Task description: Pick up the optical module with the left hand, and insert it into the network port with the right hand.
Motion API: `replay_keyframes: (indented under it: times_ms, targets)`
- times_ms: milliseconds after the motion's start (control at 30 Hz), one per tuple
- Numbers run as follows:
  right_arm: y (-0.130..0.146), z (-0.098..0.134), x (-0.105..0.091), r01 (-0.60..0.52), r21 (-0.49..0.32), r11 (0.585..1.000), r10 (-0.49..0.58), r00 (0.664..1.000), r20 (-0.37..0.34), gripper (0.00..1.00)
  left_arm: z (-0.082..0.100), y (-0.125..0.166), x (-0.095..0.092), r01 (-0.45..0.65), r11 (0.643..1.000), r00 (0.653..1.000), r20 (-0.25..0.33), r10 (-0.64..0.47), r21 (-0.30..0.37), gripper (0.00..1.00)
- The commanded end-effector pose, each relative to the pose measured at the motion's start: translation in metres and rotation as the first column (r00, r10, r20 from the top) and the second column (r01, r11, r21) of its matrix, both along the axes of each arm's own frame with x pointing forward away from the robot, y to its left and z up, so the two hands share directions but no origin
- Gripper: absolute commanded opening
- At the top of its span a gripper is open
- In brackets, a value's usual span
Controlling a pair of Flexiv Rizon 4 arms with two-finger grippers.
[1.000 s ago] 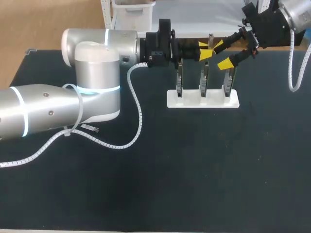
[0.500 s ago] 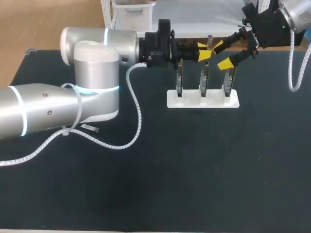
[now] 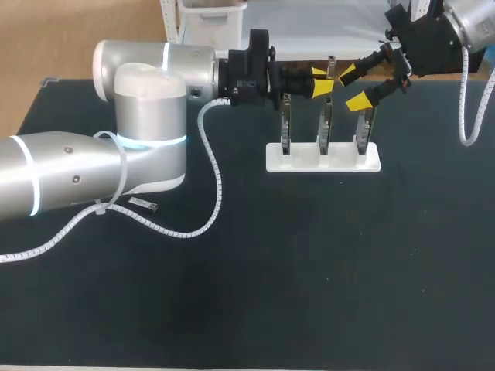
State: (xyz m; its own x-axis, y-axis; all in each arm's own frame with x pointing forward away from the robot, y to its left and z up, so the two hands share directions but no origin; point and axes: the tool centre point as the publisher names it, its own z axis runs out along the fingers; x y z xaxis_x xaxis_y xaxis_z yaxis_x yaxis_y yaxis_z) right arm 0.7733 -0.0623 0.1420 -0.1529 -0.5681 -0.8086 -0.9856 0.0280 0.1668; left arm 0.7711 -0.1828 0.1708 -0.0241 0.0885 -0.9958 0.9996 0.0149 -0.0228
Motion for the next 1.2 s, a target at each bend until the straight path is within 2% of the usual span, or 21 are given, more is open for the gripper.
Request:
replay_keyframes:
  times_ms: [33,1200]
  targets:
    - [0.0002,0.0002,-0.0014,0.003,-0.001,1.0,-0.003,1.0,0.002,1.0,-0.001,-0.0011,0.002,0.0,1.0,1.0,-0.001,0.0,-0.007,0.0]
    - [0.0002,0.0002,-0.0014,0.003,-0.001,1.0,-0.003,1.0,0.002,1.0,-0.0075,-0.0075,0.0048,0.005,1.0,1.0,-0.019,-0.005,0.006,0.0]
